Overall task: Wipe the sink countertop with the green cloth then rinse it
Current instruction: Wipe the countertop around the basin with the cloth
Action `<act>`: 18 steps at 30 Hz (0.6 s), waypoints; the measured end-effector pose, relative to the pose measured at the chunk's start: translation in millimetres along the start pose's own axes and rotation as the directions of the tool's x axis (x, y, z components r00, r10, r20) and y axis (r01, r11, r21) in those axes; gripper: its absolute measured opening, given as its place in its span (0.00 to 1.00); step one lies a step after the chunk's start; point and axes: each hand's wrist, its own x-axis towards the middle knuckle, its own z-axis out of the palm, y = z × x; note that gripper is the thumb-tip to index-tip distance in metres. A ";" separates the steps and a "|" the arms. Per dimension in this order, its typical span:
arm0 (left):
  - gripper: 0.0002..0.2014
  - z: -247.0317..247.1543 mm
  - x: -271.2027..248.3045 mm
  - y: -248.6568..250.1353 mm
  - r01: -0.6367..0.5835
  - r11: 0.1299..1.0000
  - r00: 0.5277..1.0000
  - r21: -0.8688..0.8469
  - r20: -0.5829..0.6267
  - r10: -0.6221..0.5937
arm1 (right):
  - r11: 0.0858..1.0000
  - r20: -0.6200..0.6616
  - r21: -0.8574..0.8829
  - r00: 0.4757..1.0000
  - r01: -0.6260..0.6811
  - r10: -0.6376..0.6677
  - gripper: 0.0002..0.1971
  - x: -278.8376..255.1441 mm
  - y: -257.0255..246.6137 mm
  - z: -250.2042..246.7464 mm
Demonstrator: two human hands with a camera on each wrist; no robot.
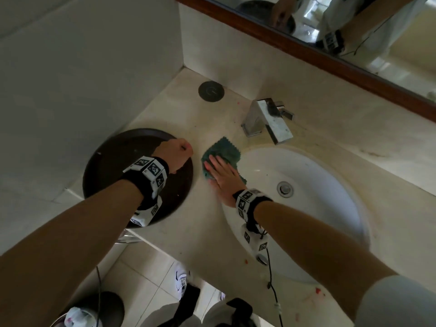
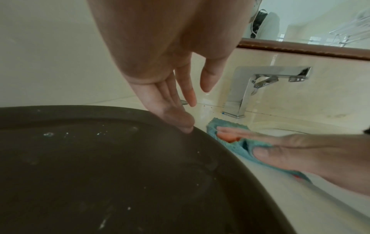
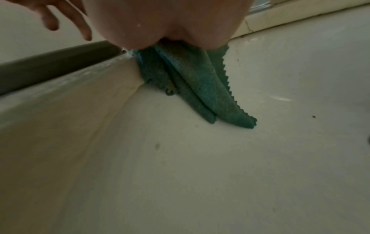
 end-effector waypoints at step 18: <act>0.13 -3.5 5.7 5.6 -0.065 0.993 0.997 -0.103 0.042 0.070 | 0.992 0.063 -0.125 0.998 0.027 -0.019 0.27 -13.9 -3.3 1.2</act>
